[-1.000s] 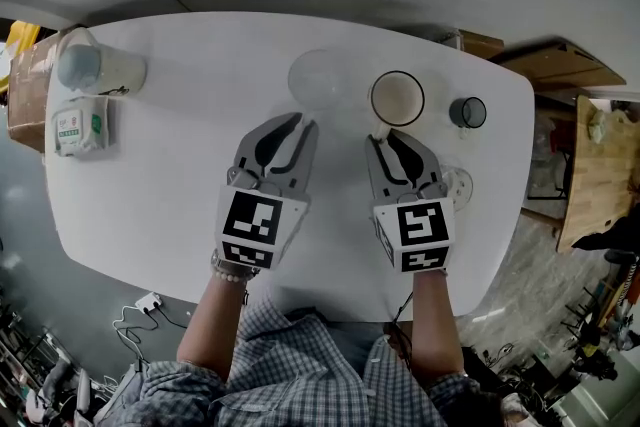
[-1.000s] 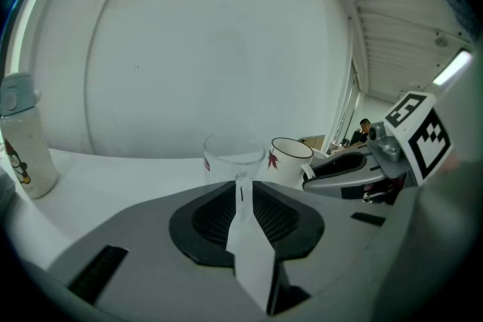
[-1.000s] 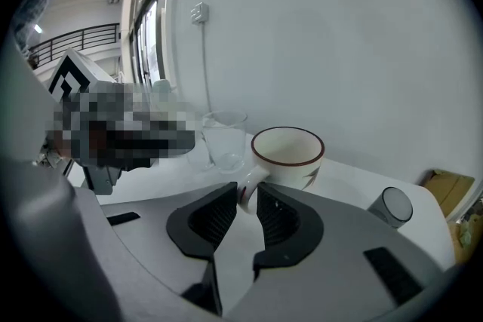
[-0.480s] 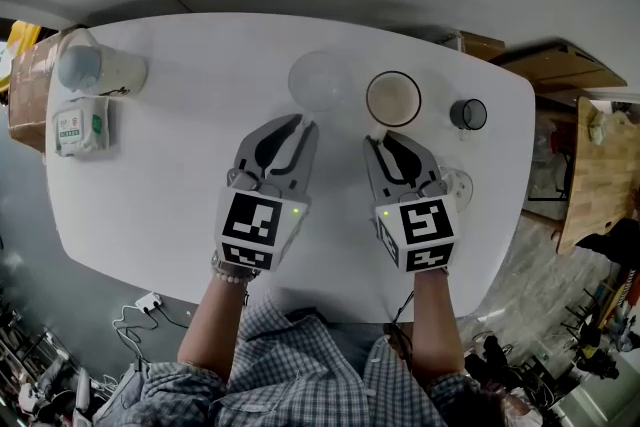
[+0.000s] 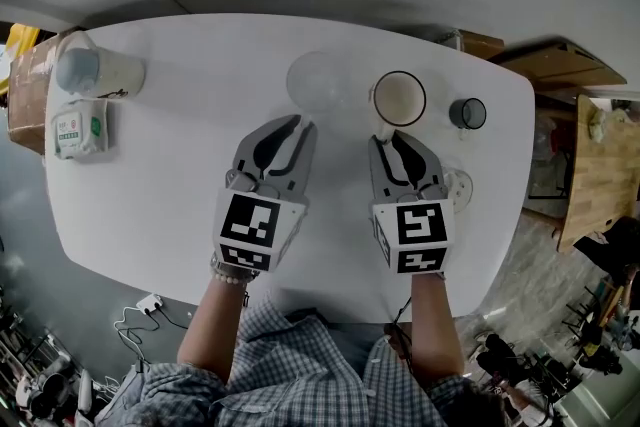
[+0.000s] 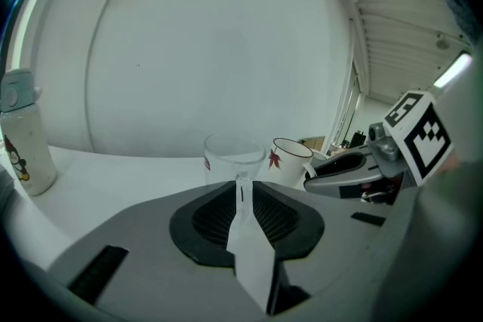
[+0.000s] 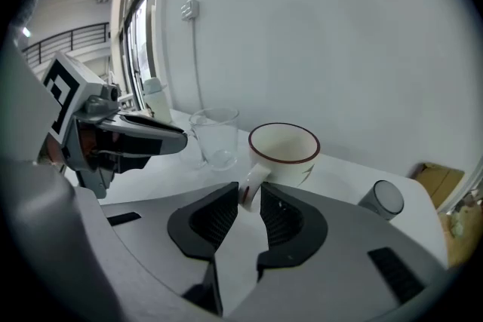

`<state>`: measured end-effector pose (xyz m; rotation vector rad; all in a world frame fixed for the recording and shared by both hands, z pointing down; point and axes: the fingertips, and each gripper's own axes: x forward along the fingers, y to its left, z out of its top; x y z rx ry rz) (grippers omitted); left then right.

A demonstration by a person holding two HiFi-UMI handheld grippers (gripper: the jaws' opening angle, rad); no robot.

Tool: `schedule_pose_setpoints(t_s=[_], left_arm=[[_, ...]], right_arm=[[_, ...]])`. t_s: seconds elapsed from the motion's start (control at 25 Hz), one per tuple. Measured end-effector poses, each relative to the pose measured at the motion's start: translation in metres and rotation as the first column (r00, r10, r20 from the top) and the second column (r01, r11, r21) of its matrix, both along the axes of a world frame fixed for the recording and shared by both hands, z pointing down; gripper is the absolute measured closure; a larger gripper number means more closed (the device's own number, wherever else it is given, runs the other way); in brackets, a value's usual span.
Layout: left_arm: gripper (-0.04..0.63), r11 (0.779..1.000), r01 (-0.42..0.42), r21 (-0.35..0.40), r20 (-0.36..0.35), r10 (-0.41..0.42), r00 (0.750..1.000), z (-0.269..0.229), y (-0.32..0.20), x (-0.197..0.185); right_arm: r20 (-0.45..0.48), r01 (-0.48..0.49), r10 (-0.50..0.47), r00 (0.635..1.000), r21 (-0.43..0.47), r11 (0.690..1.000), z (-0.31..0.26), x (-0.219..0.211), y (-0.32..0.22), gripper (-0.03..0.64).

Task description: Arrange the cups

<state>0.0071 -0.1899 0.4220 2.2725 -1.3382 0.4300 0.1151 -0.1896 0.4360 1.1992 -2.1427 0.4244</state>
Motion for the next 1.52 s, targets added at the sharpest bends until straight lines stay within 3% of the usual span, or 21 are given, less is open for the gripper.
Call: schedule_pose_setpoints(t_s=[0.16, 0.4, 0.64, 1.08, 1.32, 1.52], left_arm=[[0.540, 1.000, 0.002, 0.003, -0.003, -0.002, 1.000, 0.001, 0.001, -0.001], [0.540, 1.000, -0.001, 0.010, -0.014, 0.001, 1.000, -0.005, 0.002, -0.002], [0.540, 1.000, -0.002, 0.010, -0.020, 0.002, 1.000, -0.004, 0.002, -0.003], [0.540, 1.000, 0.000, 0.010, -0.019, 0.000, 1.000, -0.002, 0.003, -0.004], [0.540, 1.000, -0.002, 0.005, -0.017, 0.002, 1.000, 0.000, 0.004, -0.004], [0.540, 1.000, -0.002, 0.011, -0.025, 0.002, 1.000, -0.004, 0.002, -0.003]], right_arm=[[-0.102, -0.089, 0.093, 0.990, 0.045, 0.995, -0.001, 0.002, 0.000, 0.540], [-0.117, -0.146, 0.148, 0.982, 0.027, 0.989, 0.001, 0.005, -0.001, 0.541], [-0.027, -0.162, 0.162, 0.986, -0.021, 0.986, 0.003, 0.011, -0.004, 0.541], [0.085, -0.107, 0.111, 0.990, -0.054, 0.993, 0.002, 0.004, -0.003, 0.549], [0.125, -0.030, 0.035, 0.992, -0.041, 0.999, -0.003, -0.010, -0.004, 0.554], [0.137, -0.036, 0.043, 0.990, -0.052, 0.998, -0.001, -0.013, -0.002, 0.555]])
